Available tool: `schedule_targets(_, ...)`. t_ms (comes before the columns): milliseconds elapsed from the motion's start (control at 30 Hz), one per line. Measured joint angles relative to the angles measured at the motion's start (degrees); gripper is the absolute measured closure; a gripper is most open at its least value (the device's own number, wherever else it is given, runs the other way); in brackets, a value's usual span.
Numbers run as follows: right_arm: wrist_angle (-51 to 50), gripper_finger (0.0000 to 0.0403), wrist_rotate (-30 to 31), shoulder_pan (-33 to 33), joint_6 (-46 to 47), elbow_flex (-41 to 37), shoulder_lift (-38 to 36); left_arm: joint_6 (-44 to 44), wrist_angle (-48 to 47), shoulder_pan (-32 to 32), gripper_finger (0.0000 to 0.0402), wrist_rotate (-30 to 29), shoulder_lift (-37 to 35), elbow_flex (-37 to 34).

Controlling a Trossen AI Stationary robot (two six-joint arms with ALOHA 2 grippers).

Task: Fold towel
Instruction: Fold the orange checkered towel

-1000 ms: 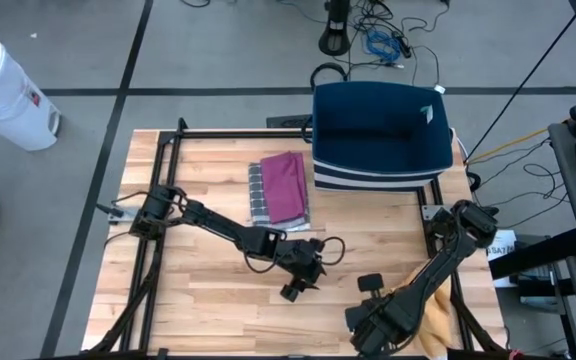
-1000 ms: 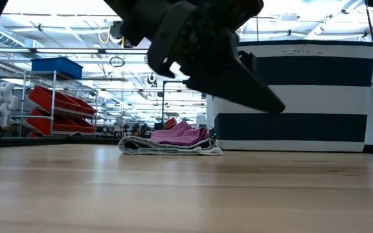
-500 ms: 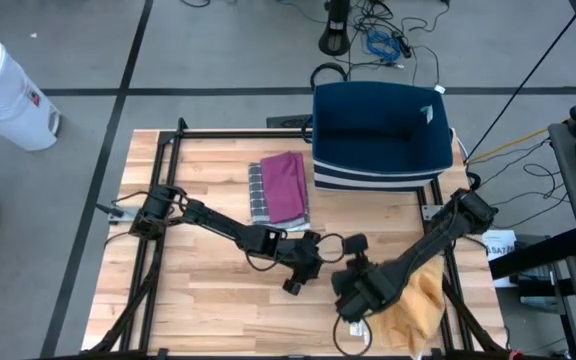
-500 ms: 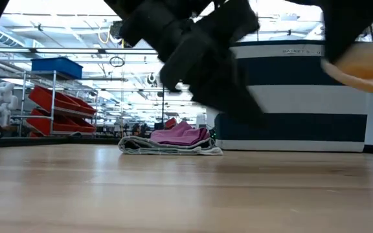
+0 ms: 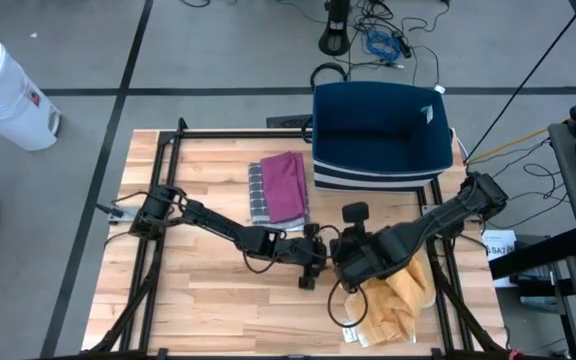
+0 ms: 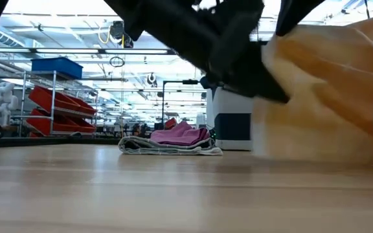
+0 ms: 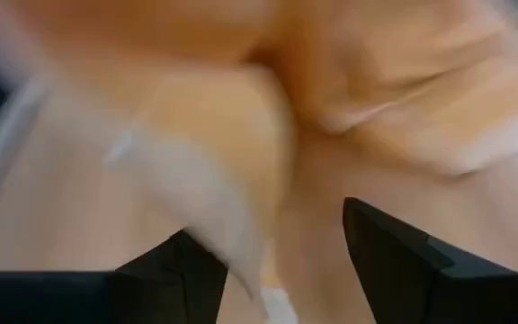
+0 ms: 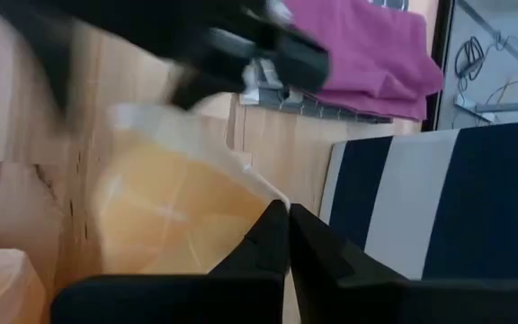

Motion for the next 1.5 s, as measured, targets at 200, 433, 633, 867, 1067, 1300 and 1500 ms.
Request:
schedule_targets(200,1.06,0.0403,-0.10,-0.54,-1.03,0.00,-1.26,-2.64,1.83,1.18,0.0184,-0.94,-0.04,-3.06)
schedule_targets(433,1.20,0.0403,-0.12,-0.54,-0.73,0.00,-1.30,-4.84,17.44,2.22,0.0184,1.16,0.00,-12.94)
schedule_targets(633,1.55,0.0403,-0.16,-0.56,-1.41,0.00,-1.30,-5.31,19.51,3.31,0.0200,3.10,0.02,-13.77)
schedule_targets(867,3.54,0.0403,-0.16,-0.60,-2.48,0.00,-1.30,-3.89,19.38,4.77,0.0284,5.63,0.30,-13.77)
schedule_targets(1067,3.55,0.0403,-0.23,-0.58,-2.39,0.00,-1.30,-2.84,18.87,5.16,0.0363,8.17,2.16,-13.70)
schedule_targets(1300,3.13,0.0403,-0.53,-0.58,-1.84,0.00,-1.30,0.87,16.31,5.06,0.0398,7.10,1.44,-13.73)
schedule_targets(1500,2.24,0.0403,-0.57,-0.58,-0.55,0.00,-1.33,6.84,7.60,5.12,0.0399,-2.21,-4.69,-13.73)
